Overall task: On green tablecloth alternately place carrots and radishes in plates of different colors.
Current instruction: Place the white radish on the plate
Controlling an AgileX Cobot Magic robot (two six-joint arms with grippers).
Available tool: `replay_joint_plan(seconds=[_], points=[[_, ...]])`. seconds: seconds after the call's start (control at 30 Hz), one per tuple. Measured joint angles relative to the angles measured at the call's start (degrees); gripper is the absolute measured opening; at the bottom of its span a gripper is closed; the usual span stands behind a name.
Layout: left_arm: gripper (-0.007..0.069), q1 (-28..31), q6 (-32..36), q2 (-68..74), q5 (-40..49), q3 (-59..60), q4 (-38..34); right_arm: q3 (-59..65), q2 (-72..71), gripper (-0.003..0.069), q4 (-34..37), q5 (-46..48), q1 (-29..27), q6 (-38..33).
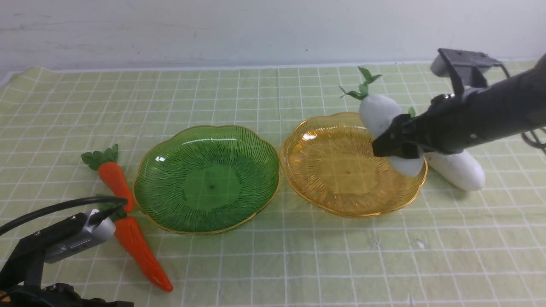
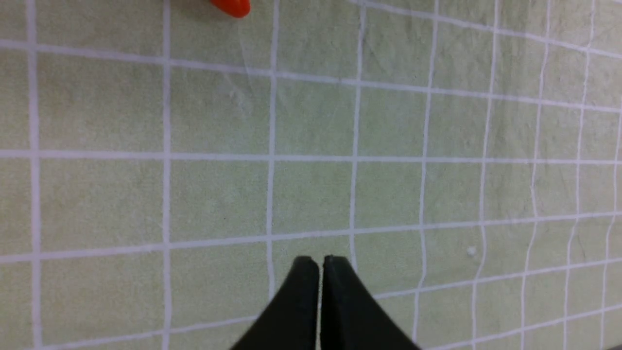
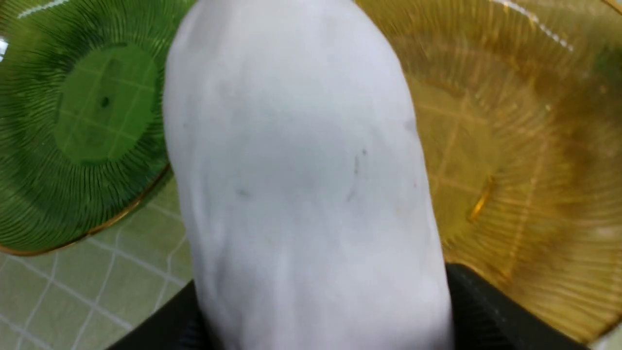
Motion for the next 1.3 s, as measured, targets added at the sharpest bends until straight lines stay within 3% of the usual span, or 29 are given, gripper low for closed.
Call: replay_joint_plan(seconds=[0.17,0.3,0.43,0.6,0.77,0.97,1.3], points=[[-0.0007,0.0,0.0,0.0,0.0,0.0,0.1,0.0,4.8,0.0495,4.6,-6.6,2.2,-7.4],[-0.0007,0.0,0.0,0.0,0.0,0.0,0.1,0.0,7.7,0.0514,6.6,-8.0,2.2,-9.3],[-0.0007,0.0,0.0,0.0,-0.3,0.0,0.2,0.0,9.7,0.0631,8.4,-8.2,2.2,-8.9],[-0.0007,0.0,0.0,0.0,-0.3,0.0,0.2,-0.2,9.2,0.0681,8.7,-9.0,1.2,-8.7],[-0.0007,0.0,0.0,0.1,-0.3,0.0,0.2,-0.5,7.6,0.0671,6.9,-10.5,-4.2,-8.7],[-0.0007,0.0,0.0,0.1,-0.3,0.0,0.2,-0.5,7.4,0.0629,-0.5,-12.6,-13.0,-8.7],[-0.0007,0.0,0.0,0.1,-0.3,0.0,0.4,-0.5,9.9,0.0588,-3.9,-13.6,-15.9,-8.7]])
